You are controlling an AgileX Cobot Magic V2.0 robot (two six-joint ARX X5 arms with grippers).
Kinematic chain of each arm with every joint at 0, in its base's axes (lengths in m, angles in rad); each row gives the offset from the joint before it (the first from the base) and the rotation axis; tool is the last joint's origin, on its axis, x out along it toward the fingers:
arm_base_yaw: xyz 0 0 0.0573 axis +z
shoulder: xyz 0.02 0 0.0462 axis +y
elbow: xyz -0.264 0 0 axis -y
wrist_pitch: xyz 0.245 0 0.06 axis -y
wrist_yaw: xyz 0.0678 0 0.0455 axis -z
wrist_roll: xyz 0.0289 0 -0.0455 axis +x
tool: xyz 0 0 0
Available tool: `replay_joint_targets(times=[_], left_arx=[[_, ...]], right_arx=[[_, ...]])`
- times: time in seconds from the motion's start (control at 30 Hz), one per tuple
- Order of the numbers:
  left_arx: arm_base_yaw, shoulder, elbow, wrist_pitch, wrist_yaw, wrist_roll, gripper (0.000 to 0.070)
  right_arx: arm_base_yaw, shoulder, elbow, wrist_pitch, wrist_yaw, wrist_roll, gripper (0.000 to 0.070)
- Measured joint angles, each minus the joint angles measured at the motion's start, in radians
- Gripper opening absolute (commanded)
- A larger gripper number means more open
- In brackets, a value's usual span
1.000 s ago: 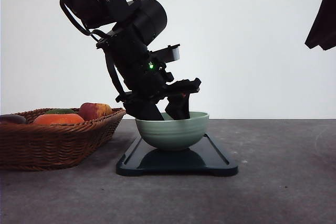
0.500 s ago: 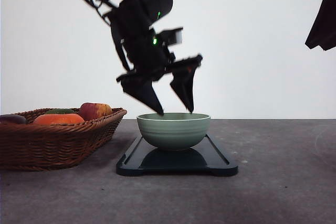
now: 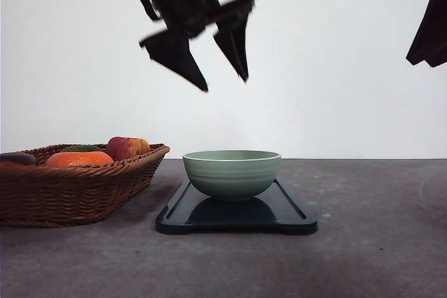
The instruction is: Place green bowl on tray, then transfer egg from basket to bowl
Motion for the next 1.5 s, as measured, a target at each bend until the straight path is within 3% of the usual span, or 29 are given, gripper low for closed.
replay_joint_targets(times=[0.27, 0.53, 0.83, 1.07, 1.27, 1.3, 1.33, 1.37, 1.4, 1.5], left_arx=[[0.02, -0.201, -0.205, -0.007, -0.001, 0.003, 0.0472], [0.077, -0.55, -0.453, 0.011, -0.004, -0.014, 0.0472], [0.181, -0.885, -0.685, -0.045, -0.059, -0.073, 0.0472], [0.243, -1.016, -0.791, -0.068, -0.059, -0.106, 0.0472], [0.256, -1.018, -0.816, -0.096, -0.059, -0.108, 0.047], [0.256, -1.018, -0.816, -0.106, -0.059, -0.107, 0.0419], [0.256, -1.019, -0.816, -0.117, -0.059, -0.107, 0.0318], [0.256, -1.019, -0.816, -0.124, -0.059, -0.107, 0.007], [0.256, -1.019, -0.816, -0.125, -0.059, -0.107, 0.0005], [0.256, -1.019, -0.816, -0.122, -0.059, -0.107, 0.0]], right_arx=[[0.0, 0.0, 0.0, 0.0, 0.0, 0.0, 0.0198], [0.0, 0.0, 0.0, 0.0, 0.0, 0.0, 0.0198], [0.0, 0.0, 0.0, 0.0, 0.0, 0.0, 0.0198], [0.0, 0.0, 0.0, 0.0, 0.0, 0.0, 0.0198], [0.0, 0.0, 0.0, -0.004, 0.0, 0.0, 0.0199], [0.0, 0.0, 0.0, -0.005, 0.0, 0.0, 0.0184], [0.0, 0.0, 0.0, -0.006, 0.0, 0.0, 0.0148], [0.0, 0.0, 0.0, -0.006, 0.0, 0.001, 0.0033], [0.0, 0.0, 0.0, -0.006, -0.001, 0.001, 0.0007], [0.0, 0.0, 0.0, -0.004, -0.003, 0.001, 0.0015]])
